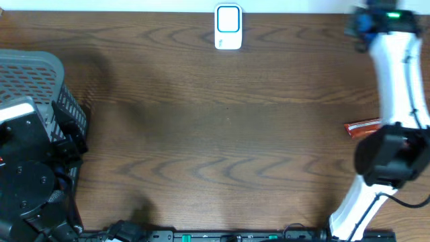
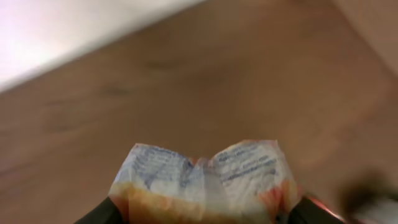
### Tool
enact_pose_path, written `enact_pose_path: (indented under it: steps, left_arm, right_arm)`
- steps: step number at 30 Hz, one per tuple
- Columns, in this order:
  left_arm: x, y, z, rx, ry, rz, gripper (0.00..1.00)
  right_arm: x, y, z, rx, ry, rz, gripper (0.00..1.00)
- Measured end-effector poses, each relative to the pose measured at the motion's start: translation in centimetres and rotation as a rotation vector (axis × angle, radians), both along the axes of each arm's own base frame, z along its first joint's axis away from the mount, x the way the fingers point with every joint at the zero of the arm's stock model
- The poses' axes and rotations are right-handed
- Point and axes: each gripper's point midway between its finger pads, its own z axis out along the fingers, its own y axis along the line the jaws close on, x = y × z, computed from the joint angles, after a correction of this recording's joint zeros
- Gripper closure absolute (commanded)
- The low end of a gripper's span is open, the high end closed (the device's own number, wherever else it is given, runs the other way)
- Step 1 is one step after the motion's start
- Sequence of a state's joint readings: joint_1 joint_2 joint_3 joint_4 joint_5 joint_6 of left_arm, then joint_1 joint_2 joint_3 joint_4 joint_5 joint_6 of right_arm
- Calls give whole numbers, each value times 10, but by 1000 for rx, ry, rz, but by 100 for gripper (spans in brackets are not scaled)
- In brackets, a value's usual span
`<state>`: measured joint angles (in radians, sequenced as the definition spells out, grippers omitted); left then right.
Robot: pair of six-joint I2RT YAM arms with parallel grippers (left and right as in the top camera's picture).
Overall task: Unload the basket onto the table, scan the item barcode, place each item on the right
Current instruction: 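Carry the tissue box right and drop it near the candy bar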
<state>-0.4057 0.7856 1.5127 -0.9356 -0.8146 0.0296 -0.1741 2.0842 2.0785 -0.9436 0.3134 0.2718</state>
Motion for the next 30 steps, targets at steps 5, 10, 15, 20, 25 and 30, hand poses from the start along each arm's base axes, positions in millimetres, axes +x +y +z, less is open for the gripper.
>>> enact_pose_path:
  steps: [5, 10, 15, 20, 25, 30]
  left_arm:
    - [0, 0, 0, 0, 0, 0, 16]
    - [0, 0, 0, 0, 0, 0, 16]
    - [0, 0, 0, 0, 0, 0, 16]
    - [0, 0, 0, 0, 0, 0, 16]
    - [0, 0, 0, 0, 0, 0, 16]
    - [0, 0, 0, 0, 0, 0, 16]
  right_arm:
    - [-48, -78, -86, 68, 192, -174, 37]
    - [-90, -94, -168, 257, 319, -242, 1]
    - [-93, -88, -163, 391, 284, -227, 1]
    - [-73, -74, -79, 415, 73, -142, 1]
    - [-88, -24, 125, 369, -385, 94, 1]
    - [-201, 65, 273, 271, -676, 327, 1]
